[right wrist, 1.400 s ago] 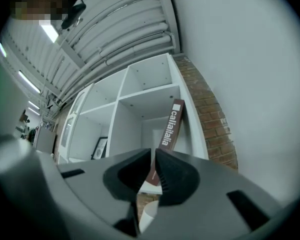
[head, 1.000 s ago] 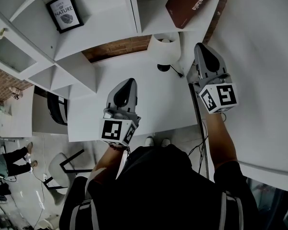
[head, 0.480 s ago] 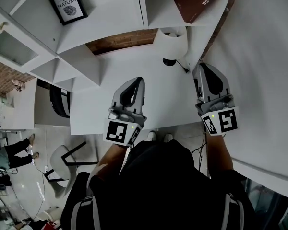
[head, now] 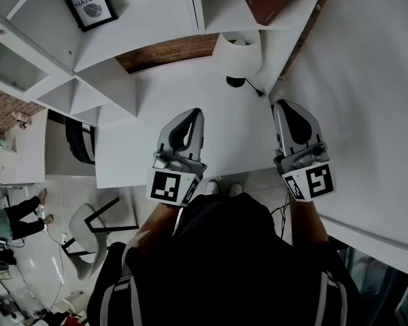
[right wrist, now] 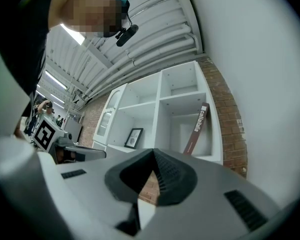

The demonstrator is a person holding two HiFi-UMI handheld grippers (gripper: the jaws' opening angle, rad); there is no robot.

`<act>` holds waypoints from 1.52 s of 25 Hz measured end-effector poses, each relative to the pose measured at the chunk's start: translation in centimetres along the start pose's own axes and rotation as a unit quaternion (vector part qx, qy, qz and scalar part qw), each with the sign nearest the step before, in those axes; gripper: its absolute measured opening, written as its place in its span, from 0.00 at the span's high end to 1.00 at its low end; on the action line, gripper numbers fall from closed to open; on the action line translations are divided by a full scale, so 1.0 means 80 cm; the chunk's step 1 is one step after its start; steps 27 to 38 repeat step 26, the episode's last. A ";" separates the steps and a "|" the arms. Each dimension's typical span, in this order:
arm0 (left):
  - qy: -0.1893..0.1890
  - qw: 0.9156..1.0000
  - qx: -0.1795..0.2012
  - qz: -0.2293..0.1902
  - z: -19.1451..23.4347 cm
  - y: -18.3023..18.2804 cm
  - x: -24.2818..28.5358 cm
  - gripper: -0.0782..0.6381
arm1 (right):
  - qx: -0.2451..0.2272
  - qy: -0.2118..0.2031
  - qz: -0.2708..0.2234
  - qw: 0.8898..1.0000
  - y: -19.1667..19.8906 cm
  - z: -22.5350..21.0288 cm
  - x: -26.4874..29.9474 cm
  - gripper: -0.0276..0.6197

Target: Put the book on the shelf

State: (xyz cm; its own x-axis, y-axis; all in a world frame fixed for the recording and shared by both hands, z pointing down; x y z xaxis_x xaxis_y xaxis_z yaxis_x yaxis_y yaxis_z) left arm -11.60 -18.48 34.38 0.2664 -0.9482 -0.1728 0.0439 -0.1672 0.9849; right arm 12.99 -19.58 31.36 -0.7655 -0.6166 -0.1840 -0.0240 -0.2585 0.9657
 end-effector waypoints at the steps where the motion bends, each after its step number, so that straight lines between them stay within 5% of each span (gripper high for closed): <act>1: -0.001 1.000 -0.001 0.003 0.000 0.002 -0.001 0.87 | 0.002 -0.002 0.001 1.000 0.002 0.003 -0.002 0.91; 24: 0.025 0.999 -0.009 0.034 -0.013 0.030 -0.018 0.87 | 0.071 -0.034 0.019 0.997 0.048 0.051 -0.018 0.91; 38: 0.028 0.999 -0.011 0.035 -0.013 0.029 -0.019 0.87 | 0.074 -0.040 0.020 0.996 0.051 0.057 -0.015 0.91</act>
Point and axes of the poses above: the fingertips, and each gripper's own axes: x forward along the fingers, z to its left, y out of its underside, the point moved 8 cm from there along -x, backward along the fingers, and after that the axes turned 13 degrees about -y, right-handed, at the moved point
